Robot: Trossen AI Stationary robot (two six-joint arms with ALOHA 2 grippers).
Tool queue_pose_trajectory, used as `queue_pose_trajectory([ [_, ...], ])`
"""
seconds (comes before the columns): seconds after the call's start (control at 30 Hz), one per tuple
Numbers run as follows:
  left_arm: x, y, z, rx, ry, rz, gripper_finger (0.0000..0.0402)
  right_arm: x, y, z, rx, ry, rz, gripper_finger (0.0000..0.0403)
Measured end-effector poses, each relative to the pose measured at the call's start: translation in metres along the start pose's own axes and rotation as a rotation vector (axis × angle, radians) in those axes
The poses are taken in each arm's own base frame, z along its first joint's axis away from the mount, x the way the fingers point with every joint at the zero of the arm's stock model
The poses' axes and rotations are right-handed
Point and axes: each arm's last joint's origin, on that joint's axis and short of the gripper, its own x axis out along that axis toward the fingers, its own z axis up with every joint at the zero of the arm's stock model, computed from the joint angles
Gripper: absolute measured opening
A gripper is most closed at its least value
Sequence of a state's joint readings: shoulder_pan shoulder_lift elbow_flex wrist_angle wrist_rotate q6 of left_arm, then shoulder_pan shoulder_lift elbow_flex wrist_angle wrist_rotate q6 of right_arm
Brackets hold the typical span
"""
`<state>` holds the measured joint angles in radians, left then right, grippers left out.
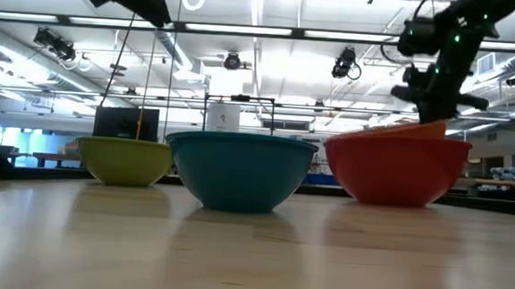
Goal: Nest bowls inside each other
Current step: Stack the orange bowl on top of the red bowl, then stack the green bowl on top of the orange bowl
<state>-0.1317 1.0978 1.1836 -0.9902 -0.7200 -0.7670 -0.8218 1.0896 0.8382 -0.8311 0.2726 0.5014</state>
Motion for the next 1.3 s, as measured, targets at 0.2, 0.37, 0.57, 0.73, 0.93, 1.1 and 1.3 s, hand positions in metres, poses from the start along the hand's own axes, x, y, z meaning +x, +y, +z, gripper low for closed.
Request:
queue_pose_trajectory([
  [0.2,0.025,0.007,0.008,-0.037,0.05,0.087,0.0096,0.024,-0.005,-0.009,0.017,0.053,-0.033,0.0106],
  [0.37,0.047,0.007,0.01,0.011,0.129,0.115,0.0096,0.023,-0.006,-0.006,0.004,0.034,-0.021,0.0166],
  [0.57,0.083,0.005,0.008,0.08,0.279,0.091,0.0097,-0.004,-0.004,0.012,0.003,-0.105,0.058,0.0206],
  [0.73,0.115,0.013,0.006,0.104,0.415,0.094,0.0125,-0.025,0.001,0.026,-0.025,-0.226,0.252,0.0212],
  [0.93,0.145,0.024,0.003,0.043,0.541,0.104,0.0198,-0.032,0.021,0.034,-0.138,-0.259,0.619,0.0211],
  [1.1,0.143,0.024,0.001,0.036,0.555,0.124,0.0222,-0.023,0.059,0.036,-0.248,-0.302,0.752,0.021],
  [1.3,0.109,0.032,0.001,0.155,0.561,0.142,0.0222,0.006,0.129,0.019,-0.417,-0.332,0.879,0.021],
])
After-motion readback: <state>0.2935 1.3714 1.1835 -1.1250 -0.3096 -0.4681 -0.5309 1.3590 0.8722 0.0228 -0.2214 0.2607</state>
